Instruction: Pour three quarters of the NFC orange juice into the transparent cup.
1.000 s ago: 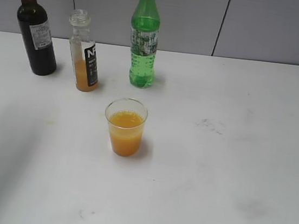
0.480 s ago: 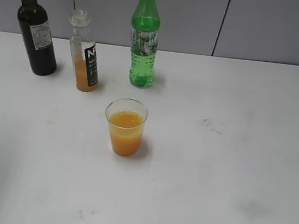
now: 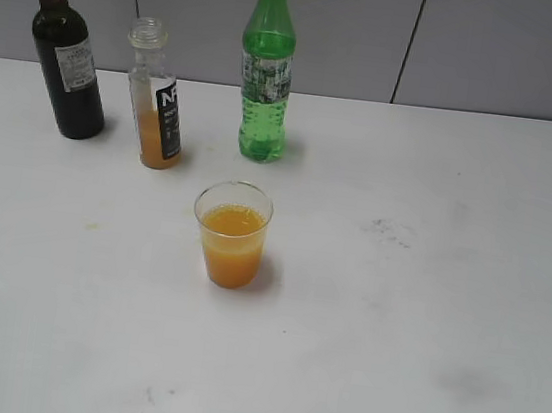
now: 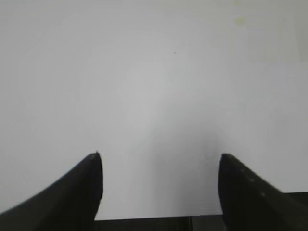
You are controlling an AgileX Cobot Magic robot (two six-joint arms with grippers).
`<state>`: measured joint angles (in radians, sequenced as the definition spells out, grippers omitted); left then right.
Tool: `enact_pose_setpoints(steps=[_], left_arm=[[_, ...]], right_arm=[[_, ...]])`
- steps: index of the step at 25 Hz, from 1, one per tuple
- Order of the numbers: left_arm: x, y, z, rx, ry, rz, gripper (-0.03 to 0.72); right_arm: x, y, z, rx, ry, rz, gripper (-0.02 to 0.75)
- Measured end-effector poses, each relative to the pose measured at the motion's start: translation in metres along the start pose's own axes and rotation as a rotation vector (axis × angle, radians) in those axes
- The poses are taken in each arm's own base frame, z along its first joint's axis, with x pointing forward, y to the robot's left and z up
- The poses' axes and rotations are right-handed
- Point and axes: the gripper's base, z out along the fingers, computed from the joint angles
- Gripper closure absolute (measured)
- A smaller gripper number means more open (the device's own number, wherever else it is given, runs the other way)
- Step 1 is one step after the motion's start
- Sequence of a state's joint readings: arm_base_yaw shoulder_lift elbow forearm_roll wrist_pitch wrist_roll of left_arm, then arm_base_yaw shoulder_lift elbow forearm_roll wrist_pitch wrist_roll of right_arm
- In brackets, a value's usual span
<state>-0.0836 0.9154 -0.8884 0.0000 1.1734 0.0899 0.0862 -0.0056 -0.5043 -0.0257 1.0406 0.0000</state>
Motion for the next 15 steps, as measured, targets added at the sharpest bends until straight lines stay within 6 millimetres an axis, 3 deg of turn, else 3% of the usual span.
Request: enact_pose_setpoints(steps=[8, 15], left_arm=[[0.068, -0.006, 0.012, -0.004, -0.048, 0.000, 0.115], [0.107, -0.010, 0.011, -0.016, -0.177, 0.000, 0.115]], right_arm=[[0.000, 0.000, 0.000, 0.000, 0.000, 0.000, 0.166], [0.000, 0.000, 0.000, 0.000, 0.000, 0.000, 0.166]])
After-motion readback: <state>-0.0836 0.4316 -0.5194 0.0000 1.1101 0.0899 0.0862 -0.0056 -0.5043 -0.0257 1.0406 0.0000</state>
